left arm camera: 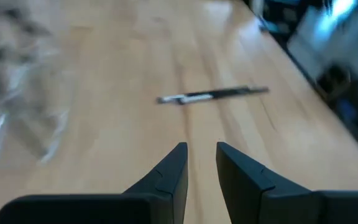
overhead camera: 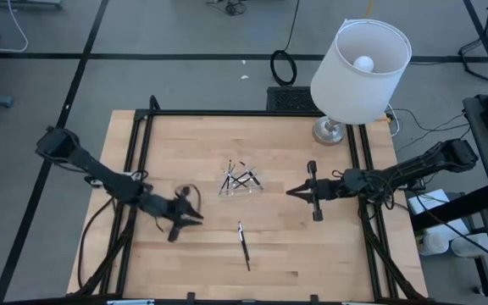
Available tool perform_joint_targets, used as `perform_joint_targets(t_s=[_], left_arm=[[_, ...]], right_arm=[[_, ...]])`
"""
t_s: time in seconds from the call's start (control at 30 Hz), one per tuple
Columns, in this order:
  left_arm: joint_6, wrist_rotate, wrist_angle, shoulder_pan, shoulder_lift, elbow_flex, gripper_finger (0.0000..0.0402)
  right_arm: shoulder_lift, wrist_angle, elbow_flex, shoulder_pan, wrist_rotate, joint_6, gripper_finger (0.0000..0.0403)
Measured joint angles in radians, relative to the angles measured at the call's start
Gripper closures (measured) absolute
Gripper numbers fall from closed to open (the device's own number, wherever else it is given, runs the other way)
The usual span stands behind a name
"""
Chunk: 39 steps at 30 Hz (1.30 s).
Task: Pick & Place Makeup Supplies
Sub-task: Put the makeup brush into the transparent organizer
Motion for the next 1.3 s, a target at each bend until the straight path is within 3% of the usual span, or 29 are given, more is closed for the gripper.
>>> perform_joint_targets(t_s=[0.23,0.47,0.63,0.83,0.93,1.13,1.3], left_arm=[[0.224,-0.016,-0.042,-0.032,0.348,0.297,0.0342],[0.376,0.021,-0.140,0.009,0.535,0.535,0.0396],[0.411,0.121,-0.176,0.042,0.645,0.653,0.0372],[0.425,0.128,-0.428,0.051,0.748,0.814,0.0340],[0.417,0.128,-0.478,0.067,0.778,0.864,0.0318],[0.427,0.168,-0.509,0.107,0.782,0.886,0.0278],[0.465,0.184,-0.537,0.136,0.807,0.885,0.0269]], right_arm=[[0.000,-0.001,0.000,-0.001,0.000,-0.001,0.0403],[0.000,-0.023,0.000,-0.001,0.001,-0.006,0.0403],[0.000,-0.026,0.000,-0.001,0.001,-0.022,0.0403],[0.000,-0.025,0.000,-0.001,0.001,-0.035,0.0403],[0.000,-0.023,0.000,-0.001,0.001,-0.035,0.0403],[0.000,-0.022,0.000,-0.001,0.001,-0.035,0.0403],[0.000,-0.023,0.000,-0.001,0.001,-0.035,0.0403]])
